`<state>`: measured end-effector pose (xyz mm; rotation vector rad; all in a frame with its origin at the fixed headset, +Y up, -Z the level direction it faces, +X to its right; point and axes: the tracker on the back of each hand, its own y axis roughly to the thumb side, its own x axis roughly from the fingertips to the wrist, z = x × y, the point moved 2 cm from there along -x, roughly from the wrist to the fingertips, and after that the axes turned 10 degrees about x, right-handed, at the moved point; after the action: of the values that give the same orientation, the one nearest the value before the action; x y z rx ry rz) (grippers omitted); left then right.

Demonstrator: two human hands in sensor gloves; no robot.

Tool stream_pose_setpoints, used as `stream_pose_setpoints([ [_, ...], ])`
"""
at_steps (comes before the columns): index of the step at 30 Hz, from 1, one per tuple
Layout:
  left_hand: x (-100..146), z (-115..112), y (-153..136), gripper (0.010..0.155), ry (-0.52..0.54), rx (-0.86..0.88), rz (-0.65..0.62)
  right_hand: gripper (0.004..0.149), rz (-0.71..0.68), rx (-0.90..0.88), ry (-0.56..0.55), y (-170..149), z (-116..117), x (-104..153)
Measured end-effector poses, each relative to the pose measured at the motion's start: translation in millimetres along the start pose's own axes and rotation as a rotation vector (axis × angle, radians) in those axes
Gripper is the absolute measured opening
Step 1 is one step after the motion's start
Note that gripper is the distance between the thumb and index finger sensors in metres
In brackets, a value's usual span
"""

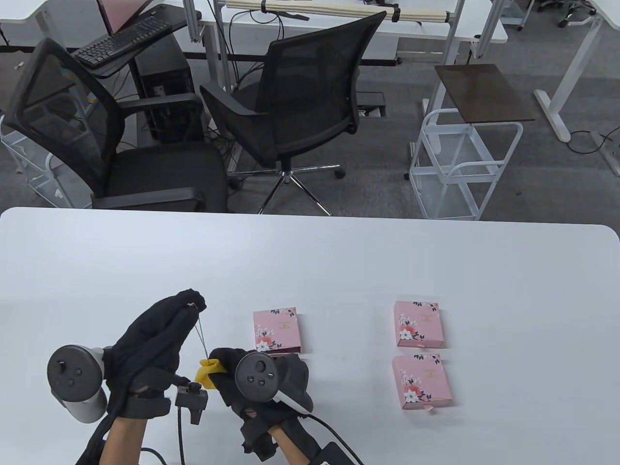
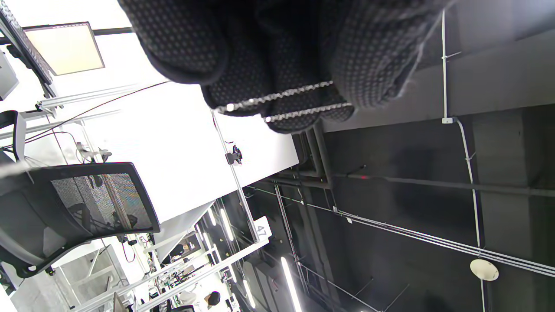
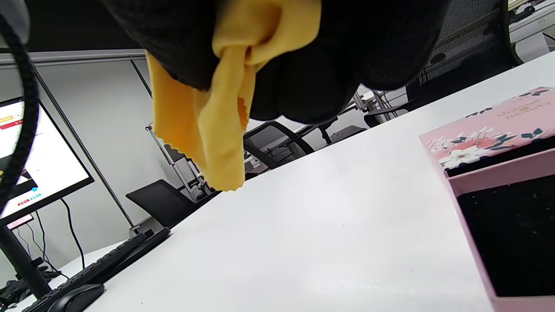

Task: Dust necklace

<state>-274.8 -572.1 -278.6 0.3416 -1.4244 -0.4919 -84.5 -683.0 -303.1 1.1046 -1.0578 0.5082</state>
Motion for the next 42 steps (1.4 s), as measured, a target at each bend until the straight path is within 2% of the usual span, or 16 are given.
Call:
stream_pose_setpoints([
  [9,0,0,-1,0.036,0.000,0.019,0.006,0.039,0.000,-0.048,0.004,-2,3,1],
  [14,0,1,1,0.036,0.000,0.037,0.001,0.042,0.012,-0.026,-0.065,-1,1,2],
  [19,1,1,2,0.036,0.005,0.052,0.000,0.044,0.029,-0.021,-0.081,-1,1,3],
  [22,1,2,2,0.036,0.002,0.056,0.001,0.043,0.013,0.004,-0.037,0,4,2],
  [27,1,1,2,0.036,-0.005,0.061,0.003,0.040,0.009,-0.023,-0.032,0,6,2],
  [31,1,0,2,0.036,-0.012,0.062,0.005,0.042,0.006,-0.035,-0.027,0,7,2],
  [39,2,-7,3,0.036,-0.046,0.094,0.010,0.053,0.072,-0.053,-0.131,-2,5,6],
  [42,3,-10,5,0.036,-0.063,0.104,0.006,0.051,0.070,-0.052,-0.142,-2,5,6],
])
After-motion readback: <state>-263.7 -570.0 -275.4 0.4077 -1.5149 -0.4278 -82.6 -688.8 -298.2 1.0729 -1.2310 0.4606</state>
